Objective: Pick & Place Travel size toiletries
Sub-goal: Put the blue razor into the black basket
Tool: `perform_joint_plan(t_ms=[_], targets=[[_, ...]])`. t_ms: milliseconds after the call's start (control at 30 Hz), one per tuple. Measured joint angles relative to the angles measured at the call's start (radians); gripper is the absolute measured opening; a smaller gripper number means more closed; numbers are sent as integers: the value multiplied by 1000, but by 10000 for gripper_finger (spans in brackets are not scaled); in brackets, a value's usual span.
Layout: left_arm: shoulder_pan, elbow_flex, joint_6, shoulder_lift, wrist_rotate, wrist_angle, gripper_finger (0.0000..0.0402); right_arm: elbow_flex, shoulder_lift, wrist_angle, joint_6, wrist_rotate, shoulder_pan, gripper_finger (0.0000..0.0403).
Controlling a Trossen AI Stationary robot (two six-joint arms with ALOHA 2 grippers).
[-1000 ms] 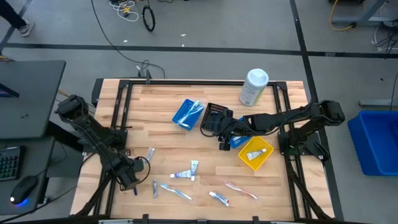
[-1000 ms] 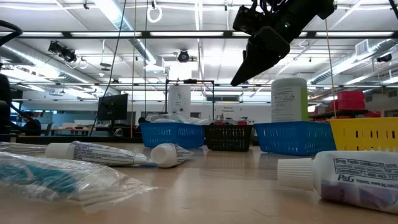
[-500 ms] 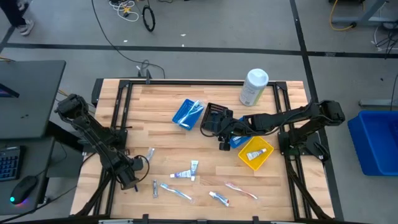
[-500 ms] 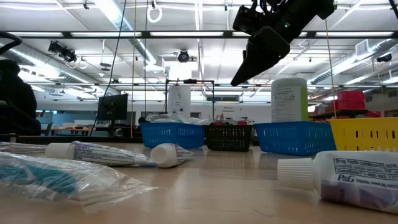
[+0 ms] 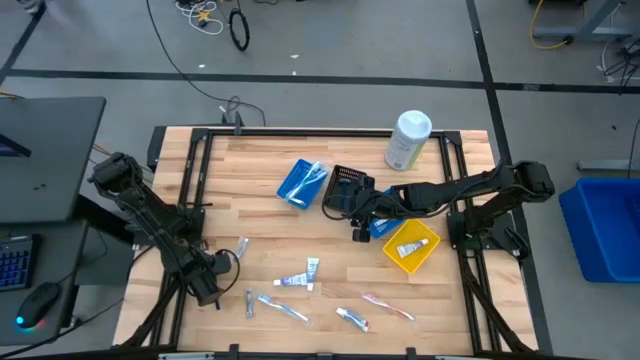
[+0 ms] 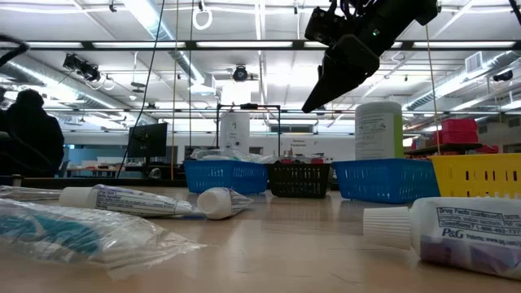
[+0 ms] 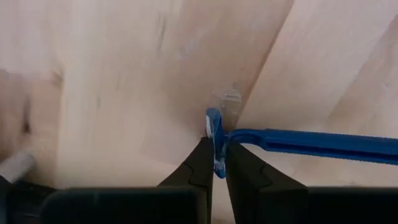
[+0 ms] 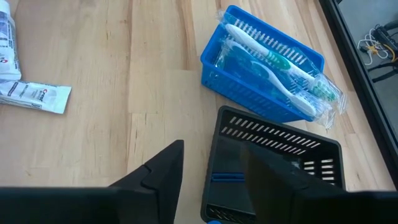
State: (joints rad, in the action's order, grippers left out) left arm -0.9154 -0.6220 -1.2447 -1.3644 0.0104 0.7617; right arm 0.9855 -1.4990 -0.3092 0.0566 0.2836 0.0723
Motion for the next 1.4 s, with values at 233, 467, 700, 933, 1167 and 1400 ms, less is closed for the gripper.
perform_joint_plan(t_ms=[233,467,700,933,1167,1400], targets=[[48,-106,4,0,-151,94,28,0,0,3,0,0,0,181],[201,-187,131,1,-439,101,23,0,3,-38,6,22,0,188],[483,-267,562,2,-645,-87,20,1,97,-399,-221,299,30,180],[755,-277,1241,-33,-546,-626,27,1,204,-798,-661,316,53,165],[966,-354,1545,-253,-334,-934,28,-6,218,-902,-819,318,67,153],[1074,-580,1623,-547,-263,-918,29,-31,217,-903,-841,317,67,149]])
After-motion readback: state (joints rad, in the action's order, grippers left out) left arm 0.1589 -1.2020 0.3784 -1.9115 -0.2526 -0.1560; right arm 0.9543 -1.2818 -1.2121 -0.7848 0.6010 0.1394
